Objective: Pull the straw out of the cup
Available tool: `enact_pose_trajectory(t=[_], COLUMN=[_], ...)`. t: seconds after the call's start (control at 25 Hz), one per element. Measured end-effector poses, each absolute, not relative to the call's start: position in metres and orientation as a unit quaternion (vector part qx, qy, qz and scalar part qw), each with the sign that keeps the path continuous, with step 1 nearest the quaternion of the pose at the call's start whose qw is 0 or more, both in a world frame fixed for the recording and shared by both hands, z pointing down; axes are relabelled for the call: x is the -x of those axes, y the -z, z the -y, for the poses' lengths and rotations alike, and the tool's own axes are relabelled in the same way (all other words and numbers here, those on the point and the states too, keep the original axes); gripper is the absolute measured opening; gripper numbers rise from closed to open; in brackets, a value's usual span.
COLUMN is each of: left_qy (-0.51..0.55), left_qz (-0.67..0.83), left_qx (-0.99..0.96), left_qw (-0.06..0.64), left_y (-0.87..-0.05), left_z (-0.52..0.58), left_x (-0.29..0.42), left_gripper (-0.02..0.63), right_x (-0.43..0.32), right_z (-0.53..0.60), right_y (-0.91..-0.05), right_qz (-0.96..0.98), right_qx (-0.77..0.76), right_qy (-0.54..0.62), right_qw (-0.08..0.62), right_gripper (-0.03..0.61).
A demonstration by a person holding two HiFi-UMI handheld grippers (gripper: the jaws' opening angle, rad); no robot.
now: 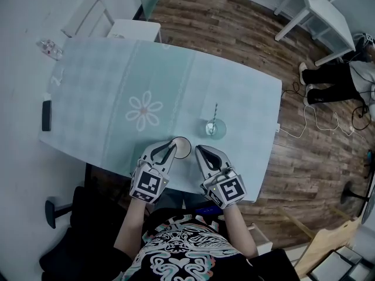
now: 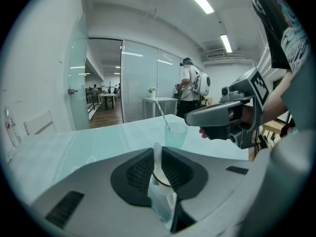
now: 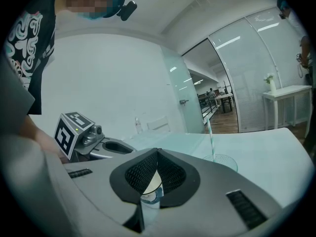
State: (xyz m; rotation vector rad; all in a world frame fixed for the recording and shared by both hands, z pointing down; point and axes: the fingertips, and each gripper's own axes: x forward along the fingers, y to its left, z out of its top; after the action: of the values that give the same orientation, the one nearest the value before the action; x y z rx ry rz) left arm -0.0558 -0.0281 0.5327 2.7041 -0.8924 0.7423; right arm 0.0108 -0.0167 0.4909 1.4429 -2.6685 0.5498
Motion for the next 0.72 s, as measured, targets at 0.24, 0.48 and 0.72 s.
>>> enact_pose_trajectory(t=[0.24, 0.48, 0.72], left_qy=[-0.22, -0.208, -0.209], left_qz=[0.319, 0.324, 0.323], left_qx=[-0.913, -0.912, -0.912], left_qw=[0.127, 0.139, 0.143], left_y=[-0.522, -0.519, -0.52], left_z=[0.036, 0.039, 0.036], left_x=[0.058, 0.063, 0.064], left_gripper=[0.052, 0.054, 0.052], right_x=[-0.012, -0.011, -0.009], right_z=[0.02, 0.018, 0.017], right_y=[-0.481, -0.477, -0.474], right_qz=[0.867, 0.868, 0.869], right_qx=[-0.469, -0.47, -0.47], right_qy=[-0.168, -0.16, -0.154], right_qw=[0.024, 0.024, 0.032], right_gripper=[-0.014, -0.014, -0.012])
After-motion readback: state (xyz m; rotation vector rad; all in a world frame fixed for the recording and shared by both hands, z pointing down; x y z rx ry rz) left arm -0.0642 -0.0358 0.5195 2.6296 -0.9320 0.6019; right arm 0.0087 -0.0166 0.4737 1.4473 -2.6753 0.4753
